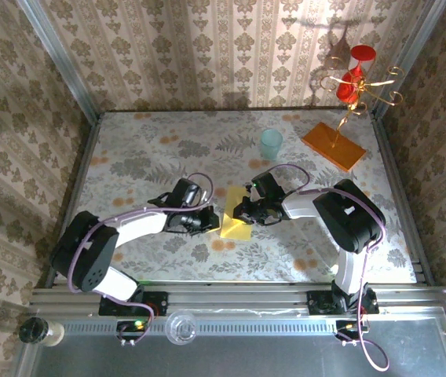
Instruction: Fold a paper plane with a square sheet of paper (pick it up from the middle)
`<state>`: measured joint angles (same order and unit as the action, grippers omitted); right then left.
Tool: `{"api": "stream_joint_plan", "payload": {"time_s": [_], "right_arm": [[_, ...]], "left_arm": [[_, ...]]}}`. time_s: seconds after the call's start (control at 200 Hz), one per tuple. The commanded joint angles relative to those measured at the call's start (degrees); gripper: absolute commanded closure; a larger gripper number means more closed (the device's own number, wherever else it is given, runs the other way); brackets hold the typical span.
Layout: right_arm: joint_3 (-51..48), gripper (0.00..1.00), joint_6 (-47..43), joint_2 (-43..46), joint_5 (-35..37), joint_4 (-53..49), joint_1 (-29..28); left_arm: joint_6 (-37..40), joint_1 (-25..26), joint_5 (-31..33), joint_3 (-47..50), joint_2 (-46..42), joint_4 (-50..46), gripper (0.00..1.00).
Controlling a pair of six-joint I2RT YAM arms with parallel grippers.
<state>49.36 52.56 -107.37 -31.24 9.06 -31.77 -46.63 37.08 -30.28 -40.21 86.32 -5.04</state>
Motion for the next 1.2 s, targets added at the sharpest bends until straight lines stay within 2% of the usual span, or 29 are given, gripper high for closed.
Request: {"api": "stream_joint_plan", "payload": {"time_s": [0.0, 0.255, 0.55, 0.75, 1.195], "right_arm": [[-1.34, 0.94, -1.06, -5.12, 5.04, -6.87, 0.37], [-0.33, 0.94, -2.01, -4.55, 3.46, -5.43, 0.39], [-0.18, 0.93, -2.94, 0.41, 1.05, -1.6, 0.08], [2.38, 0.91, -4.89, 5.03, 1.65, -6.07, -1.61], [2.47, 0.95, -5.49, 1.91, 3.86, -8.02, -4.97]], "left_arm": [[-0.97, 0.51, -1.03, -2.28, 3.91, 3.37, 1.0], [-1.79, 0.75, -1.18, -3.56, 9.71, 4.35, 1.0], [-1.67, 0.97, 0.91, -2.55, 11.82, -0.12, 1.0], [-1.23, 1.11, 1.99, -2.46, 12.02, -1.56, 1.0], [-0.75, 1.19, 2.25, -3.09, 12.69, -2.7, 1.0]]}}
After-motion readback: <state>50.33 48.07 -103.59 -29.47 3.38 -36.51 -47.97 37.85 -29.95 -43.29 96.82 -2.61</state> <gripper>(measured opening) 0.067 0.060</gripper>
